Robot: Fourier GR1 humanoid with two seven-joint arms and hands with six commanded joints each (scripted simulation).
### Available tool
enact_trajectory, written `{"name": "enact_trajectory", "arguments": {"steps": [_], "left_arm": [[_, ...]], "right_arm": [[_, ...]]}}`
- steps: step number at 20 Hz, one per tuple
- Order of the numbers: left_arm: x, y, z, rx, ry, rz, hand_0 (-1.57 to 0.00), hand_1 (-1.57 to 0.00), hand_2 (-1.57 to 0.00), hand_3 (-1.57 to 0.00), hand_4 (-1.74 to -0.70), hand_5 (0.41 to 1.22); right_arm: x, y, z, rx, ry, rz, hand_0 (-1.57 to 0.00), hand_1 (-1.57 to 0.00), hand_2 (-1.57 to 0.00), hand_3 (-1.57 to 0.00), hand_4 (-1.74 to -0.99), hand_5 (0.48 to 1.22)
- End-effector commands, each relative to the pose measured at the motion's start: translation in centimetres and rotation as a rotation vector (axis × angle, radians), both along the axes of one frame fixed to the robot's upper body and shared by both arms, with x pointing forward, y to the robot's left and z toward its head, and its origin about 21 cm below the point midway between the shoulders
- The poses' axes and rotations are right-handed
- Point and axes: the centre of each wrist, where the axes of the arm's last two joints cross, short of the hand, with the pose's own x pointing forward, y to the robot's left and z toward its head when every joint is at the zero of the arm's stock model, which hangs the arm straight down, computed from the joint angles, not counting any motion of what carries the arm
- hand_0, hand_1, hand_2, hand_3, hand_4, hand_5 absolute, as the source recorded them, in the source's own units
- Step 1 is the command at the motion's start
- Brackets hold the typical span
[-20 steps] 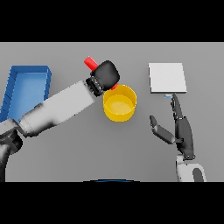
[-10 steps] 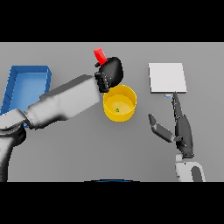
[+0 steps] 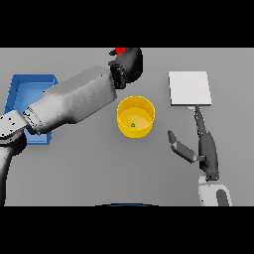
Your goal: Pick up the red beaker and tilt it to pour out 1 green nut into yellow bowl. Pick up the yellow bowl and place it on the metallic measuring scale.
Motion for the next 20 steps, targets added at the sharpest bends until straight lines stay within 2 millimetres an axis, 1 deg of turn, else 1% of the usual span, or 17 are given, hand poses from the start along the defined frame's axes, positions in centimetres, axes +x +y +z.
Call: {"name": "enact_trajectory", "arguments": {"steps": [1, 2, 3, 4, 5, 6, 8, 9, 10, 11, 12, 13, 15, 16, 18, 20], "left_arm": [[0.4, 0.0, 1.4, -0.03, -0.031, -0.001, -1.57, -1.57, -1.57, -1.49, -1.73, 1.221], [1.0, 0.5, 3.0, -0.051, -0.058, 0.021, -1.57, -1.57, -1.4, -1.51, -1.68, 1.221], [1.5, 0.7, 4.4, -0.097, -0.08, 0.027, -1.57, -1.57, -1.43, -1.27, -1.69, 1.221], [1.9, 1.3, 6.4, -0.132, -0.089, 0.045, -1.57, -1.57, -1.46, -1.04, -1.7, 1.221], [2.5, 1.8, 8.1, -0.169, -0.106, 0.053, -1.57, -1.57, -1.48, -1.15, -1.7, 1.221], [3.0, 2.5, 9.4, -0.215, -0.132, 0.094, -1.57, -1.57, -1.5, -1.23, -1.7, 1.221], [3.8, 3.8, 12.5, -0.339, -0.153, 0.193, -1.57, -1.57, -1.53, -1.35, -1.71, 1.221], [4.5, 4.9, 13.0, -0.428, -0.143, 0.256, -1.57, -1.57, -1.53, -1.4, -1.72, 1.221], [5.1, 6.5, 13.7, -0.535, -0.138, 0.325, -1.57, -1.57, -1.54, -1.38, -1.72, 1.221], [5.8, 8.8, 14.0, -0.656, -0.127, 0.402, -1.57, -1.57, -1.55, -1.38, -1.73, 1.221], [6.2, 10.6, 14.5, -0.77, -0.131, 0.488, -1.57, -1.57, -1.55, -1.36, -1.73, 1.221], [6.6, 12.3, 14.2, -0.875, -0.124, 0.552, -1.57, -1.57, -1.56, -1.36, -1.73, 1.221], [7.0, 16.8, 13.8, -1.086, -0.078, 0.609, -1.57, -1.57, -1.56, -1.38, -1.73, 1.221], [7.0, 18.7, 13.1, -1.173, -0.064, 0.639, -1.57, -1.57, -1.56, -1.4, -1.74, 1.221], [6.8, 21.4, 11.7, -1.326, -0.05, 0.693, -1.57, -1.57, -1.57, -1.43, -1.74, 1.221], [6.2, 24.5, 10.4, -1.465, -0.09, 0.788, -1.57, -1.57, -1.57, -1.41, -1.74, 1.221]], "right_arm": [[0.2, -0.1, 0.0, -0.007, -0.001, -0.005, 0.0, 0.0, 0.0, 0.0, -1.203, 0.592], [0.0, 0.1, -0.1, -0.008, -0.008, -0.002, 0.0, 0.0, 0.0, 0.0, -1.201, 0.592], [0.2, 0.4, -0.1, -0.007, -0.007, 0.001, 0.0, 0.0, 0.0, 0.0, -1.19, 0.594], [0.3, -0.1, 0.2, -0.002, -0.019, 0.006, 0.0, 0.0, 0.0, 0.0, -1.186, 0.596], [0.2, 0.0, 0.3, 0.017, -0.017, 0.015, 0.0, 0.0, 0.0, 0.0, -1.183, 0.596], [0.4, 0.0, 0.4, 0.024, -0.011, 0.018, 0.0, 0.0, 0.0, 0.0, -1.181, 0.593], [0.6, 0.1, 0.3, 0.059, 0.001, 0.028, 0.0, 0.0, 0.0, 0.0, -1.183, 0.595], [0.5, 0.3, 0.3, 0.066, -0.012, 0.037, 0.0, 0.0, 0.0, 0.0, -1.193, 0.597], [0.5, 0.1, 0.3, 0.057, -0.011, 0.03, 0.0, 0.0, 0.0, 0.0, -1.2, 0.596], [0.3, 0.0, 0.0, 0.058, 0.0, 0.026, 0.0, 0.0, 0.0, 0.0, -1.199, 0.594], [0.4, -0.2, 0.1, 0.058, -0.003, 0.034, 0.0, 0.0, 0.0, 0.0, -1.209, 0.593], [0.4, -0.4, 0.1, 0.058, -0.006, 0.038, 0.0, 0.0, 0.0, 0.0, -1.222, 0.592], [0.5, -0.6, 0.2, 0.057, -0.018, 0.049, 0.0, 0.0, 0.0, 0.0, -1.222, 0.59], [0.7, -0.8, 0.2, 0.052, -0.017, 0.047, 0.0, 0.0, 0.0, 0.0, -1.222, 0.587], [0.8, -0.7, 0.0, 0.055, -0.021, 0.054, 0.0, 0.0, 0.0, 0.0, -1.222, 0.586], [0.5, -0.7, -0.1, 0.033, -0.032, 0.063, 0.0, 0.0, 0.0, 0.0, -1.223, 0.591]]}}
